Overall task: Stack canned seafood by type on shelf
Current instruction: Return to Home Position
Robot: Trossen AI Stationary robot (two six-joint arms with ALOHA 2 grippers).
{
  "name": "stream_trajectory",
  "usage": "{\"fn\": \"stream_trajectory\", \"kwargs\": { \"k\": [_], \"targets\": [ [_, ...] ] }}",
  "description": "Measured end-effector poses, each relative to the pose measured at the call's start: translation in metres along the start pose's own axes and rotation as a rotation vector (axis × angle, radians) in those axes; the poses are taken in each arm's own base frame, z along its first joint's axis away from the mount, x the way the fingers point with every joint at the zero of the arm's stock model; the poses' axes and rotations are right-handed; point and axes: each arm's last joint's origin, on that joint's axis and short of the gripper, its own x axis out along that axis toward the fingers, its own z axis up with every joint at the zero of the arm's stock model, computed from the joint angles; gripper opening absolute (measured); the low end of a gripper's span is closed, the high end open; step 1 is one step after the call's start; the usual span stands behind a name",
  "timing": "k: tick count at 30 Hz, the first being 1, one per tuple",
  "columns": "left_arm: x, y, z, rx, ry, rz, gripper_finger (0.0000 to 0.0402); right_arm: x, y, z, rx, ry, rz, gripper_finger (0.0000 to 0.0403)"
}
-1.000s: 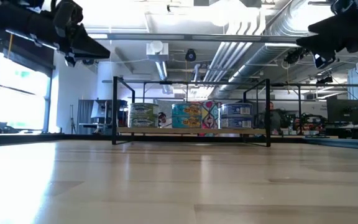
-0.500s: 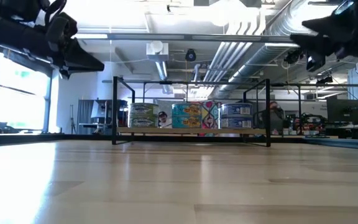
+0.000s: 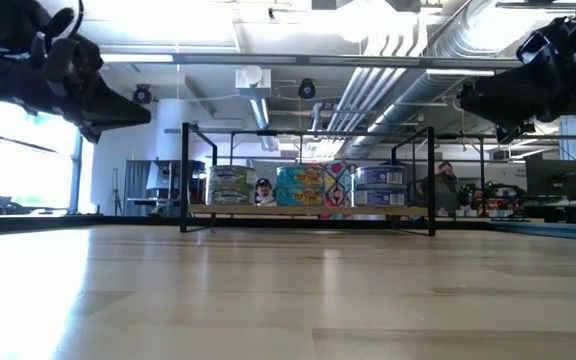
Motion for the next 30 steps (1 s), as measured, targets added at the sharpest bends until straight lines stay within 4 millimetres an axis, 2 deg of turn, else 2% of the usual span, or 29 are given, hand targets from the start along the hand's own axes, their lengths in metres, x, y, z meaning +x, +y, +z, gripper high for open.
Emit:
{"fn": "stream_trajectory", "kwargs": {
  "k": [4,10,19,26,30],
  "targets": [
    [-0.006,0.001,-0.007,-0.014,-0.022,-0.018,0.0037,0.0,0.0,0.0,0.0,0.001,0.005,0.0167],
    [-0.012,-0.002,-0.011,-0.029,-0.073,-0.153,0.0035,0.0,0.0,0.0,0.002,0.001,0.006,0.0167],
    [-0.015,-0.012,-0.012,0.024,-0.071,-0.253,0.0003,0.0,0.0,-0.001,0.019,0.007,0.005,0.0167],
    [-0.016,-0.018,-0.013,0.094,-0.076,-0.255,0.0,0.0,-0.002,-0.005,0.026,0.044,-0.03,0.0167],
    [-0.015,-0.018,-0.015,0.157,-0.068,-0.246,0.0,0.0,-0.002,-0.005,-0.031,0.051,-0.039,0.0162]
  ]
}}
